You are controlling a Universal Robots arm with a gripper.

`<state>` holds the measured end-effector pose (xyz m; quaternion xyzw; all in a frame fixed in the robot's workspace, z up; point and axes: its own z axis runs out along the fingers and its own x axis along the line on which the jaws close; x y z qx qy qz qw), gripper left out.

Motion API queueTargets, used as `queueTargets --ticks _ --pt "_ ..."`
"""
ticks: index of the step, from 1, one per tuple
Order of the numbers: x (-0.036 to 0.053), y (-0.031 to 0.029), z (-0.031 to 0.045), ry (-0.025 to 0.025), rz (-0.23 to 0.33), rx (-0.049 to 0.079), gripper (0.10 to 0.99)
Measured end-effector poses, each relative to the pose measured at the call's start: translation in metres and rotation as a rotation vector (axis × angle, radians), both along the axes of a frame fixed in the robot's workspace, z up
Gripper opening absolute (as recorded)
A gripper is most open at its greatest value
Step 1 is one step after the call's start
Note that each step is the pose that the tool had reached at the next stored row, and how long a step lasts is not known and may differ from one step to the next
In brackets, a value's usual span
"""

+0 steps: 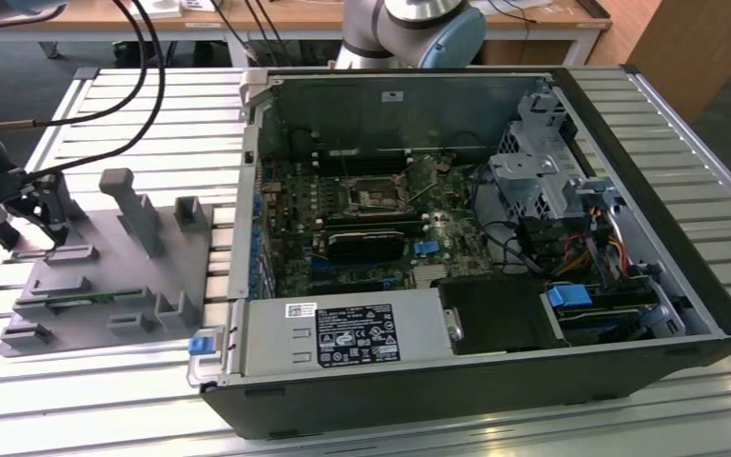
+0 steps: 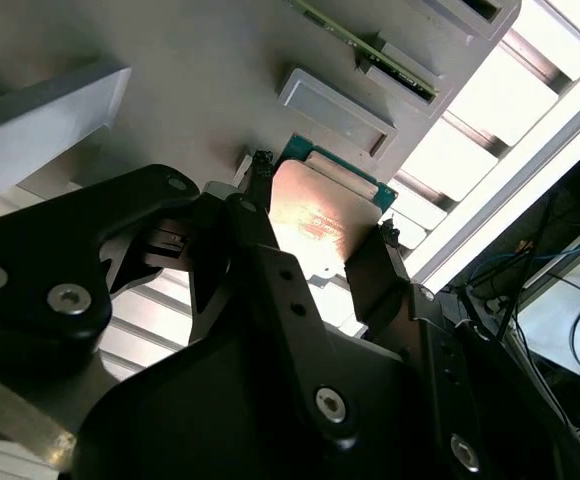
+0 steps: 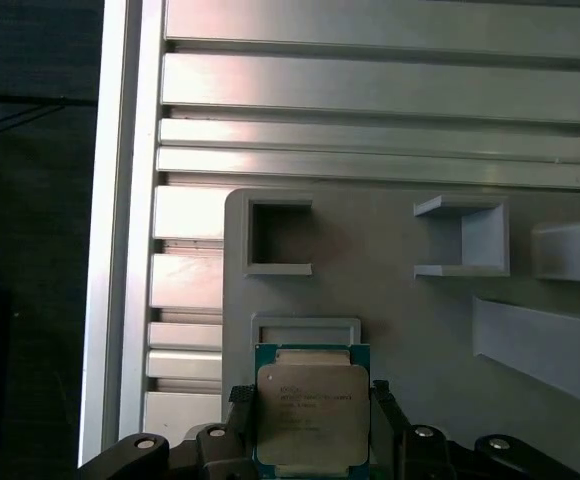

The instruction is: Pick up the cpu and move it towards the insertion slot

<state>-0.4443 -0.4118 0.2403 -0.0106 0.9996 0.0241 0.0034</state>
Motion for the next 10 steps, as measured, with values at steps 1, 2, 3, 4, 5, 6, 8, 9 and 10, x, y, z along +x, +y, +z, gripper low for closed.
queueTargets --ticks 1,2,3,4,5,6,8,9,10 --pt "0.0000 0.0000 0.0003 0.0000 0.000 0.000 0.541" --pt "0.0000 0.0000 0.0008 0.0001 0.000 0.000 0.541" --pt "0.0000 0.0000 0.0013 0.0001 0.000 0.000 0.541" --pt "0.0000 0.0001 0.0016 0.0001 0.000 0.000 0.541" --pt "0.0000 0.0001 0.0020 0.0001 0.000 0.000 0.541" --pt "0.0000 0.0001 0.0024 0.0000 0.000 0.000 0.541" --pt "0.0000 0.0001 0.0034 0.0002 0.000 0.000 0.541" --pt "0.0000 0.0002 0.0039 0.0001 0.000 0.000 0.541" --pt "0.0000 0.0002 0.0044 0.0000 0.000 0.000 0.541"
